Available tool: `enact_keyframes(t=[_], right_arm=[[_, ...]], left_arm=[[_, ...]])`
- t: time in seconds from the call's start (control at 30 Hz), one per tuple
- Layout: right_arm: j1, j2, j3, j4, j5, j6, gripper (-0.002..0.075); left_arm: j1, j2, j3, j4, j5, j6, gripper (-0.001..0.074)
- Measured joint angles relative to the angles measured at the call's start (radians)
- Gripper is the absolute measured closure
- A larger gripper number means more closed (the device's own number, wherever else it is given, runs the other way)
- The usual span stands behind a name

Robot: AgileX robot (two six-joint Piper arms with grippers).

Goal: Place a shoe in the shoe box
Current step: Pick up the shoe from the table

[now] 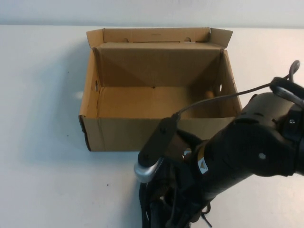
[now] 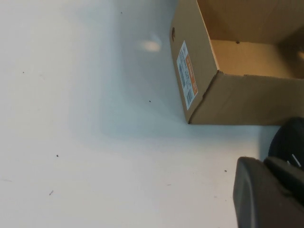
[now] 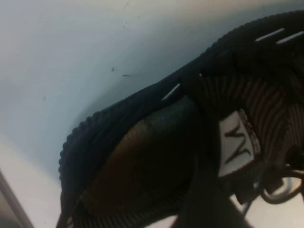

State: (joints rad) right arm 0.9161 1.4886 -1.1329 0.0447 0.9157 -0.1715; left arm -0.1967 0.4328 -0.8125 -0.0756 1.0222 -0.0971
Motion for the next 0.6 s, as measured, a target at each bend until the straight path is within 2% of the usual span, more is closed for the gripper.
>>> enact_keyframes(t=[0.33, 0.6], right_arm=[[0.002, 0.093, -0.004, 0.013, -0.058, 0.000, 0.0356], [0.006, 0.127, -0.006, -0.124, -0.080, 0.064, 0.0382]], left_arm=[[0.000, 0.000, 0.000, 0.000, 0.000, 0.000, 0.0737], [0.000, 0.000, 0.000, 0.000, 0.000, 0.000, 0.0737]])
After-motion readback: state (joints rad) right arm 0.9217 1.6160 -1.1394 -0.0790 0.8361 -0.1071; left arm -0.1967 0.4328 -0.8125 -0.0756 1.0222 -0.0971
